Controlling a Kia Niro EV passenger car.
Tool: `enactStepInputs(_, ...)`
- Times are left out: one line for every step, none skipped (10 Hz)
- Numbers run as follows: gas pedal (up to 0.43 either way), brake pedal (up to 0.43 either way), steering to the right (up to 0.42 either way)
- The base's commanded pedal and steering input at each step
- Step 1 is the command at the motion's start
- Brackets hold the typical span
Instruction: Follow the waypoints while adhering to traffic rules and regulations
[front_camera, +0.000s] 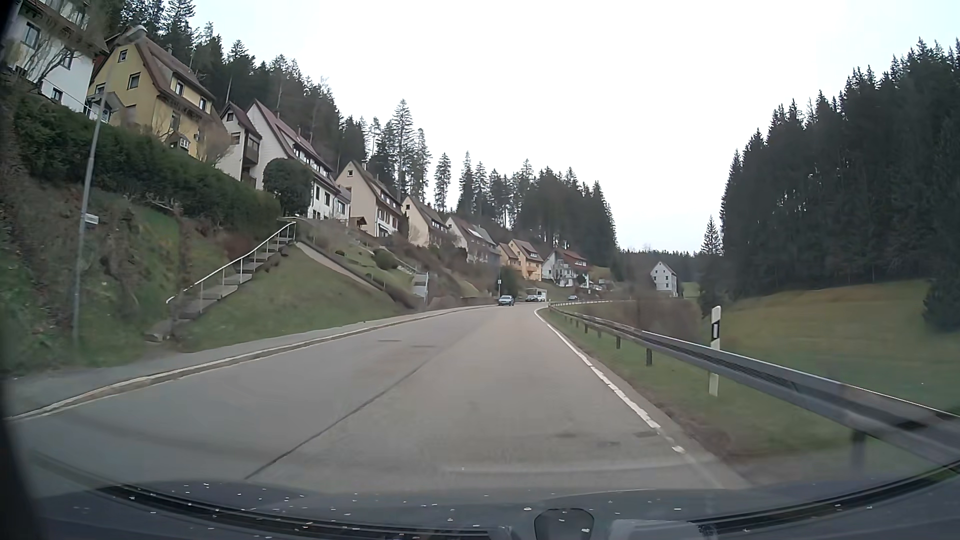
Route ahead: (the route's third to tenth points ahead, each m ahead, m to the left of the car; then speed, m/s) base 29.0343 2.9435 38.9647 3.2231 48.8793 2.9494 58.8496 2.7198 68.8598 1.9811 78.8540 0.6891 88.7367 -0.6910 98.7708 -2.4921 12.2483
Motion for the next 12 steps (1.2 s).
enactStepInputs(0.197,0.0,-0.004)
enactStepInputs(0.197,0.0,-0.004)
enactStepInputs(0.197,0.0,-0.004)
enactStepInputs(0.197,0.0,-0.004)
enactStepInputs(0.197,0.0,-0.004)
enactStepInputs(0.197,0.0,-0.003)
enactStepInputs(0.197,0.0,-0.002)
enactStepInputs(0.197,0.0,-0.002)
enactStepInputs(0.197,0.0,-0.002)
enactStepInputs(0.197,0.0,-0.002)
enactStepInputs(0.197,0.0,-0.002)
enactStepInputs(0.197,0.0,-0.002)
